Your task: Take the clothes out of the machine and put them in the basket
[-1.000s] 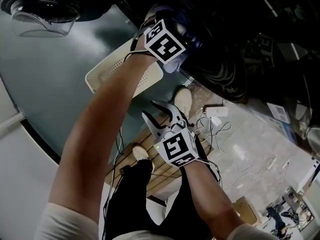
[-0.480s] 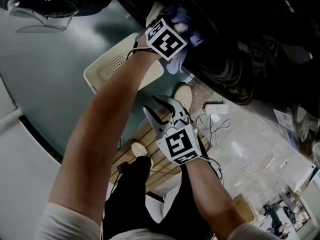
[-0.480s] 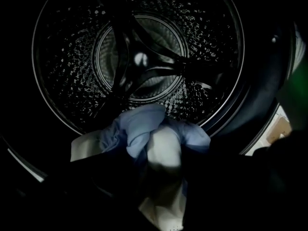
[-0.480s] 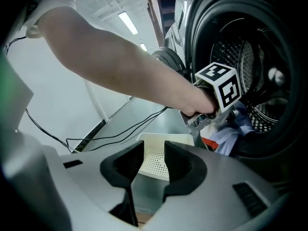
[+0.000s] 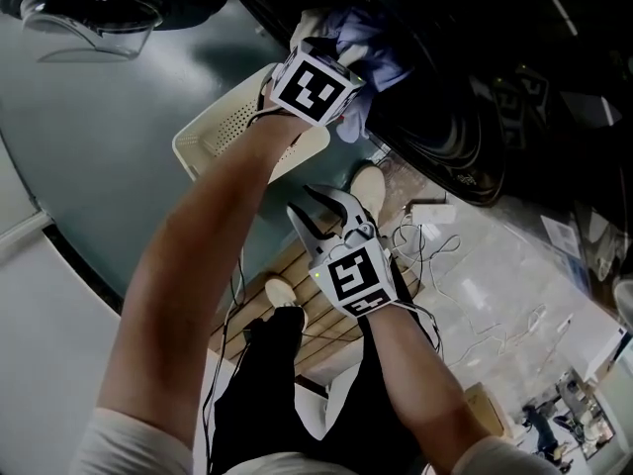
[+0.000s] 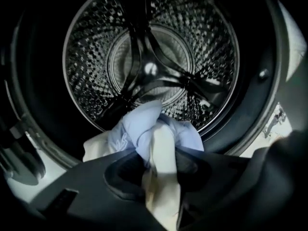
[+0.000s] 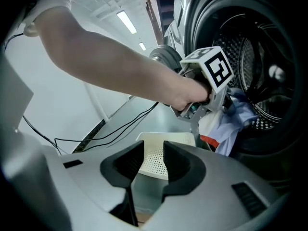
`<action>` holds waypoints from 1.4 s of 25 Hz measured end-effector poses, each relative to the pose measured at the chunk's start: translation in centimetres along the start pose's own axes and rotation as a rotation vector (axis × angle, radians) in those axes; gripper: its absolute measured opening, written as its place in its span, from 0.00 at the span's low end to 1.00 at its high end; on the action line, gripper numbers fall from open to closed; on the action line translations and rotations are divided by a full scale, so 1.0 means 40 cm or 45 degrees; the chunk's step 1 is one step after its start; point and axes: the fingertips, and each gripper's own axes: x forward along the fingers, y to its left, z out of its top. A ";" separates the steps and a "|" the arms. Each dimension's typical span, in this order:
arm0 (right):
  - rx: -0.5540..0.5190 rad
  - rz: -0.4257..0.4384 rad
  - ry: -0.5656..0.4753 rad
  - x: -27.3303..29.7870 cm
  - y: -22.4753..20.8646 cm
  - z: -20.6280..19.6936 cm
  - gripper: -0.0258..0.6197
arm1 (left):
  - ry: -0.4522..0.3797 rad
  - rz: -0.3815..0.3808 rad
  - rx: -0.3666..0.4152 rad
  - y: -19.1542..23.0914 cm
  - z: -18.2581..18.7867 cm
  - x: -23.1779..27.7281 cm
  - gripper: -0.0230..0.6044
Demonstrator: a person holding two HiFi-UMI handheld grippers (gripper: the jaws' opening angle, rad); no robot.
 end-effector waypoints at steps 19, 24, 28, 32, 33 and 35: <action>0.011 -0.033 0.006 -0.013 0.085 -0.036 0.23 | -0.283 -0.052 -0.125 -0.043 0.051 -0.452 0.25; -0.114 0.027 0.053 -0.072 0.132 -0.047 0.23 | -0.333 -0.052 -0.152 -0.064 0.043 -0.573 0.25; -0.121 0.056 0.059 -0.137 0.168 -0.039 0.23 | -0.380 -0.059 -0.166 -0.091 0.038 -0.666 0.25; -0.118 0.092 0.062 -0.177 0.208 -0.031 0.23 | -0.428 -0.052 -0.191 -0.105 0.038 -0.760 0.25; -0.116 0.100 0.061 -0.184 0.216 -0.032 0.23 | -0.436 -0.050 -0.200 -0.110 0.036 -0.780 0.25; -0.118 0.115 0.065 -0.195 0.228 -0.036 0.23 | -0.447 -0.047 -0.211 -0.119 0.030 -0.815 0.25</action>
